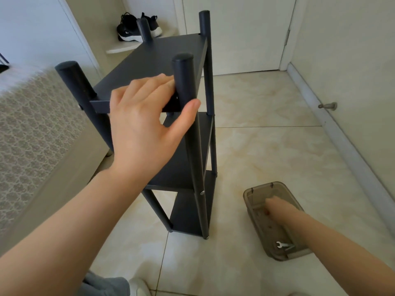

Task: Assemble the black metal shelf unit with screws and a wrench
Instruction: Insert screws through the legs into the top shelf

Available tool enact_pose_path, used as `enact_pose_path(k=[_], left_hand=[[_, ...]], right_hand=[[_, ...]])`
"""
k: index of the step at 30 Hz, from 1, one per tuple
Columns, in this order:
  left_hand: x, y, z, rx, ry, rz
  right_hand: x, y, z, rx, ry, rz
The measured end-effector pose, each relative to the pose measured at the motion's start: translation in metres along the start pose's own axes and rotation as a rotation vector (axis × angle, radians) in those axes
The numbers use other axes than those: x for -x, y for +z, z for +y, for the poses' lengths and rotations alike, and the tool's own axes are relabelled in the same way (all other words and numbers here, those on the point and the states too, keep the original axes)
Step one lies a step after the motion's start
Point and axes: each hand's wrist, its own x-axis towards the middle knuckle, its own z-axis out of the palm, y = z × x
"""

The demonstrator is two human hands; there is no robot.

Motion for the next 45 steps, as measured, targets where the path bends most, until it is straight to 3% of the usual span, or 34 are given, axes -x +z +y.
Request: enact_pose_path(k=[7, 13, 22, 28, 32, 40, 45], left_hand=[[-0.013, -0.015, 0.003, 0.175, -0.103, -0.193], [-0.02, -0.023, -0.008, 0.272, -0.2, -0.22], [-0.042, -0.036, -0.06, 0.418, -0.477, -0.214], [-0.041, -0.053, -0.095, 0.485, -0.554, -0.134], [-0.037, -0.062, -0.108, 0.525, -0.625, -0.045], [-0.016, -0.081, -0.135, 0.556, -0.78, 0.098], [0.012, -0.093, -0.143, 0.553, -0.834, 0.175]], right_hand=[[0.054, -0.098, -0.057, -0.201, -0.166, 0.219], [0.1, -0.175, -0.123, -0.738, -0.258, 0.415], [0.103, -0.228, -0.207, -1.278, -0.336, 0.239], [0.09, -0.252, -0.236, -1.222, -0.395, 0.207], [0.082, -0.256, -0.247, -1.358, -0.391, 0.177], [0.075, -0.249, -0.279, -1.093, -0.51, 0.408], [0.073, -0.235, -0.296, -1.095, -0.582, 0.422]])
